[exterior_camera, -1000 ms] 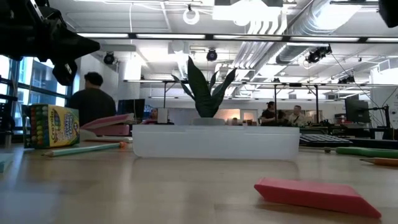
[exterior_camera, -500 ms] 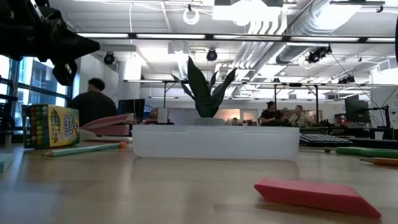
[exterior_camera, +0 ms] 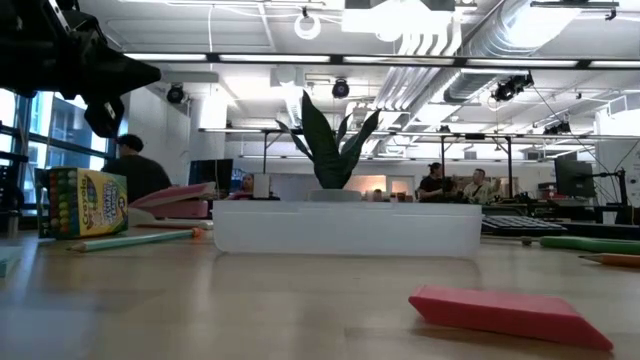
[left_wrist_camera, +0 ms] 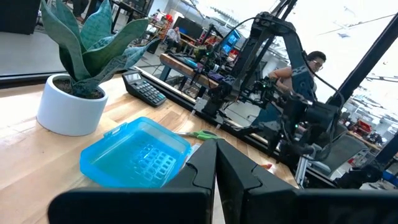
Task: Pack school essentials
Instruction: Put the yellow pencil into the supply box
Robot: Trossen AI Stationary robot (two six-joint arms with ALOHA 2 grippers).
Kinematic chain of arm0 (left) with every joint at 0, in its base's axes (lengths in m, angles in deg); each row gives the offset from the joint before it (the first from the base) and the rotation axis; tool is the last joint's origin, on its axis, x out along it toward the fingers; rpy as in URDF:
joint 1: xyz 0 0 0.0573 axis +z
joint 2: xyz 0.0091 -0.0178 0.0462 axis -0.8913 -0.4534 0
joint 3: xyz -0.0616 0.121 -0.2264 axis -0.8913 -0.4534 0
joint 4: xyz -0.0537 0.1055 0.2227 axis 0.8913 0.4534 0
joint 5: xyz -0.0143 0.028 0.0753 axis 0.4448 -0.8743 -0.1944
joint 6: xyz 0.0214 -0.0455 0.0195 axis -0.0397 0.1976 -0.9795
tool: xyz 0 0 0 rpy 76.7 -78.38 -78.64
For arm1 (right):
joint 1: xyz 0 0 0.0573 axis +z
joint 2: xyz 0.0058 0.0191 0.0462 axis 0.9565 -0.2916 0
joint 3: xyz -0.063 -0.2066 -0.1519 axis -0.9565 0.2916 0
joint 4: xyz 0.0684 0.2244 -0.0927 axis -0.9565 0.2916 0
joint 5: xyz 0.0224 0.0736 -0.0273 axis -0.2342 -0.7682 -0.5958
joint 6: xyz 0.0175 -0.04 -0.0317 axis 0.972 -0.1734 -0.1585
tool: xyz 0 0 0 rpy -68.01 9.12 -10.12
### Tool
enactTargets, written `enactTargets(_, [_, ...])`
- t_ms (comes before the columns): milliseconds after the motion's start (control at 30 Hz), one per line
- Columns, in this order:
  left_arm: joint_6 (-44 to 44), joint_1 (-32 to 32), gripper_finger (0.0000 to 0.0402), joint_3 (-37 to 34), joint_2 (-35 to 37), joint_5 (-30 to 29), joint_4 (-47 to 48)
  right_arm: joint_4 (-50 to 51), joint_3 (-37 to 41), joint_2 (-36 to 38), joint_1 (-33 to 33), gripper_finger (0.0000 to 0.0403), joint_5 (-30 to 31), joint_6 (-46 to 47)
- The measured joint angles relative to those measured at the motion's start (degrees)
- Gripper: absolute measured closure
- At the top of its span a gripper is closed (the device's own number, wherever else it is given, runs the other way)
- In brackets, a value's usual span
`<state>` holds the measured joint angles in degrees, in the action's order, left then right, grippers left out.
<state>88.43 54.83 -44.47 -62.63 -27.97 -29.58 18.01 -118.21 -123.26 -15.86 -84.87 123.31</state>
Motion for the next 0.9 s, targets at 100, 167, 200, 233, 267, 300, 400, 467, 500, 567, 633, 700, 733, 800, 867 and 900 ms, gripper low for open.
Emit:
enactTargets(100, [-0.01,-0.01,0.0401,-0.01,-0.02,0.0,0.0,-0.5,0.0,-1.87,0.01,0.0264,-1.34,0.02])
enactTargets(167, [0.0,0.0,0.0401,-0.02,0.0,0.0,0.0,-1.62,0.0,-2.85,0.01,0.0265,-1.34,-0.02])
enactTargets(200, [0.0,-0.02,0.0401,-0.02,-0.02,0.0,0.0,-2.12,0.0,-3.43,0.01,0.0265,-1.34,0.05])
enactTargets(233, [-0.02,0.0,0.0401,-0.02,0.0,0.0,0.0,-2.33,0.0,-4.09,-0.01,0.0265,-1.34,0.25])
enactTargets(267, [0.0,0.0,0.0401,-0.01,-0.01,0.0,0.0,-2.56,0.0,-4.76,0.01,0.0265,-1.38,0.63])
enactTargets(300, [0.0,-0.01,0.0401,-0.01,-0.02,0.0,0.0,-3.05,0.0,-5.47,0.01,0.0265,-1.7,1.07])
enactTargets(400, [0.0,0.01,0.0401,-0.02,-0.01,0.0,0.0,-3.09,-0.37,-7.2,-0.14,0.0265,-3.23,1.35])
enactTargets(467, [0.0,-0.02,0.0401,-0.02,-0.01,0.01,0.0,-2.51,-0.59,-8.24,-0.15,0.0267,-3.69,1.56])
enactTargets(500, [0.0,-0.02,0.0401,0.0,0.0,0.02,0.0,-2.36,-0.61,-8.49,-0.15,0.027,-3.78,2.1])
enactTargets(567, [0.24,0.0,0.0401,-0.01,0.0,0.02,0.0,-1.96,-0.59,-8.67,-0.17,0.0283,-3.94,3.07])
enactTargets(633, [1.32,-0.01,0.0401,-0.02,-0.02,0.06,0.0,-1.48,-0.57,-8.67,-0.15,0.0305,-4.02,4.13])
enactTargets(700, [1.92,0.01,0.0401,-0.02,0.0,0.09,0.0,-1.09,-0.55,-8.67,-0.15,0.0334,-4.24,4.39])
enactTargets(733, [2.32,-0.01,0.0401,0.0,0.0,0.11,0.0,-1.01,-0.53,-8.67,-0.15,0.035,-4.31,4.36])
enactTargets(800, [3.35,-0.02,0.0401,-0.02,0.0,0.13,0.0,-1.03,-0.5,-8.6,-0.17,0.038,-4.3,4.35])
enactTargets(867, [4.4,0.01,0.0401,-0.01,0.0,0.19,0.0,-1.23,-0.33,-8.05,-0.17,0.0393,-3.87,4.3])
enactTargets(900, [4.74,0.0,0.0401,-0.02,0.0,0.22,0.0,-1.39,-0.31,-7.69,-0.15,0.0393,-3.54,4.33])
